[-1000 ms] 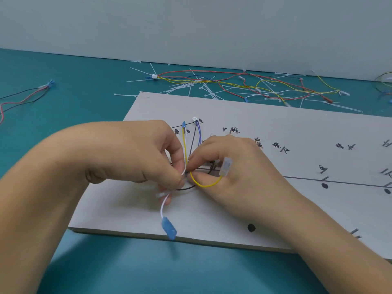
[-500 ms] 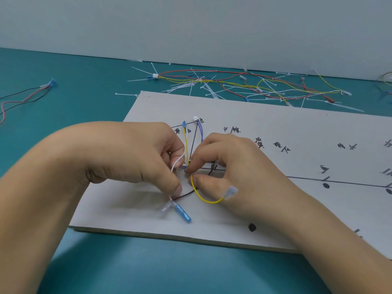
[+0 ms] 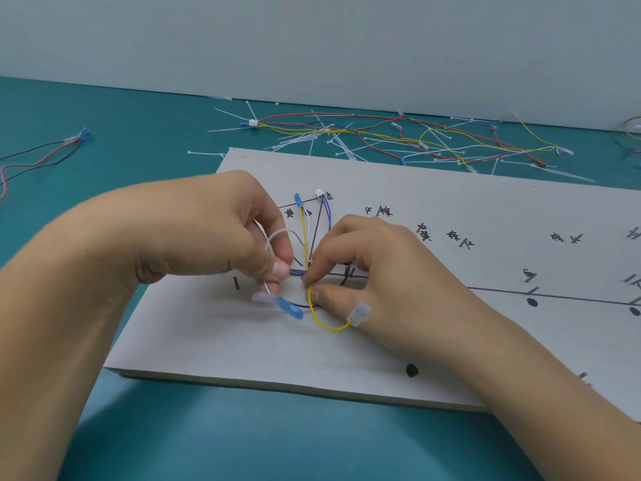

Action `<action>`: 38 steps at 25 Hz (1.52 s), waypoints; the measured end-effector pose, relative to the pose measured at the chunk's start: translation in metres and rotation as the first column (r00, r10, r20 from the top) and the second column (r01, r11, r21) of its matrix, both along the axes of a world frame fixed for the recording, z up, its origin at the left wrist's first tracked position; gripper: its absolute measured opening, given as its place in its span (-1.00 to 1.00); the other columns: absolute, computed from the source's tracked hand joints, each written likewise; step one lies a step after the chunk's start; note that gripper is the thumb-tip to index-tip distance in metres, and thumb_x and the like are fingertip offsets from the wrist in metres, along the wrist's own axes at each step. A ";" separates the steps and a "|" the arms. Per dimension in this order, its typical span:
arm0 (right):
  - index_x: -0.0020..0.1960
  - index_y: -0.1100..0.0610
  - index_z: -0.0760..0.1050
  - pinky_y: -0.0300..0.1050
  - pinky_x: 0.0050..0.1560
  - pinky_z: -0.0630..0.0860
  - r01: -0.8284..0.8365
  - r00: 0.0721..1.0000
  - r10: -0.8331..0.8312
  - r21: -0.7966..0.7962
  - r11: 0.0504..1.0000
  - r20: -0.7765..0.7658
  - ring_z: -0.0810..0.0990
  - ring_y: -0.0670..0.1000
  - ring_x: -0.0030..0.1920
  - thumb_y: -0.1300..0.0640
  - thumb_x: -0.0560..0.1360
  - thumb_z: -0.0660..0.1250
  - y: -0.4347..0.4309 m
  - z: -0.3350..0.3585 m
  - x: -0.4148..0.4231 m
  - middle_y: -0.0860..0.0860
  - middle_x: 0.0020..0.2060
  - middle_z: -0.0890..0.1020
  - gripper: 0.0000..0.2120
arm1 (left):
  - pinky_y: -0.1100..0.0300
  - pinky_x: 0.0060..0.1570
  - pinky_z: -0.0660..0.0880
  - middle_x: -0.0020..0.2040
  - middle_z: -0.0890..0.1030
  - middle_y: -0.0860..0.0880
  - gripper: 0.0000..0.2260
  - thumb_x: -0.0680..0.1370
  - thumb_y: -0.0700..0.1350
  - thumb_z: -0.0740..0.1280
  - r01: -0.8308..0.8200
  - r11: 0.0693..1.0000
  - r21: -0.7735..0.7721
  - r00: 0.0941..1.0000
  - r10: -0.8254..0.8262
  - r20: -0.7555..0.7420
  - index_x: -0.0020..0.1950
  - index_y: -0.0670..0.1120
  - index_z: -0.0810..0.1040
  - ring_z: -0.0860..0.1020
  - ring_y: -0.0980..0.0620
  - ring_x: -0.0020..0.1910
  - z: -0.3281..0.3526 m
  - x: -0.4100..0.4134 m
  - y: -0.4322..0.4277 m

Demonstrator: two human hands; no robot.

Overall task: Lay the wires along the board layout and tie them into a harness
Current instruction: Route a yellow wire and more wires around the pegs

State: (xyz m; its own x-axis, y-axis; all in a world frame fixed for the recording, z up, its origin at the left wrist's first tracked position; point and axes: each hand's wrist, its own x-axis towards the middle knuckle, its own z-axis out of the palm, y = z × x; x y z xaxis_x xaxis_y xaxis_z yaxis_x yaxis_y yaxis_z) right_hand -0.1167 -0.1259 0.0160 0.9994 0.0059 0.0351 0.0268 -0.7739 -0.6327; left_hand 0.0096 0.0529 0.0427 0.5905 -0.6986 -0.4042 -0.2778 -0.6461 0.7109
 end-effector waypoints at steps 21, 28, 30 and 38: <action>-0.11 -0.06 0.68 -0.20 0.13 0.33 -0.054 0.999 0.054 -0.074 0.996 0.000 0.40 -0.05 0.14 0.07 0.48 0.51 -0.004 -0.003 0.001 -0.23 0.07 0.56 -0.96 | 0.35 -0.59 0.24 -0.31 0.73 -0.12 -0.74 0.31 0.17 0.59 0.005 0.999 -0.053 0.994 0.001 0.109 -0.11 0.09 0.69 0.25 0.08 -0.57 0.009 0.014 0.017; -0.12 -0.10 0.69 -0.45 0.12 0.25 -0.056 0.998 0.058 -0.087 0.995 0.020 0.40 -0.08 0.11 0.09 0.45 0.53 -0.007 -0.003 0.002 -0.25 0.08 0.56 -0.92 | 0.37 -0.58 0.20 -0.35 0.70 -0.18 -0.90 0.52 -0.03 0.49 0.103 0.986 -0.131 0.994 -0.106 -0.022 -0.14 -0.02 0.69 0.23 0.08 -0.61 0.009 0.004 0.007; -0.10 -0.09 0.72 -0.38 0.11 0.28 -0.060 0.998 0.062 -0.076 0.995 0.015 0.42 -0.08 0.11 0.08 0.45 0.54 -0.007 -0.003 0.003 -0.24 0.04 0.57 -0.92 | 0.40 -0.59 0.21 -0.36 0.69 -0.22 -0.88 0.55 -0.10 0.47 0.097 0.979 -0.179 0.992 -0.110 -0.064 -0.19 -0.05 0.65 0.26 0.07 -0.67 0.010 0.002 0.006; -0.08 -0.13 0.73 -0.42 0.09 0.29 -0.087 0.996 0.089 -0.076 0.993 0.013 0.45 -0.13 0.10 0.05 0.50 0.51 -0.009 -0.002 0.002 -0.22 0.02 0.56 -0.92 | 0.37 -0.55 0.22 -0.25 0.73 -0.21 -0.87 0.47 -0.04 0.42 0.104 0.986 -0.130 0.984 -0.121 -0.130 -0.19 -0.09 0.63 0.39 0.02 -0.63 0.008 -0.009 -0.003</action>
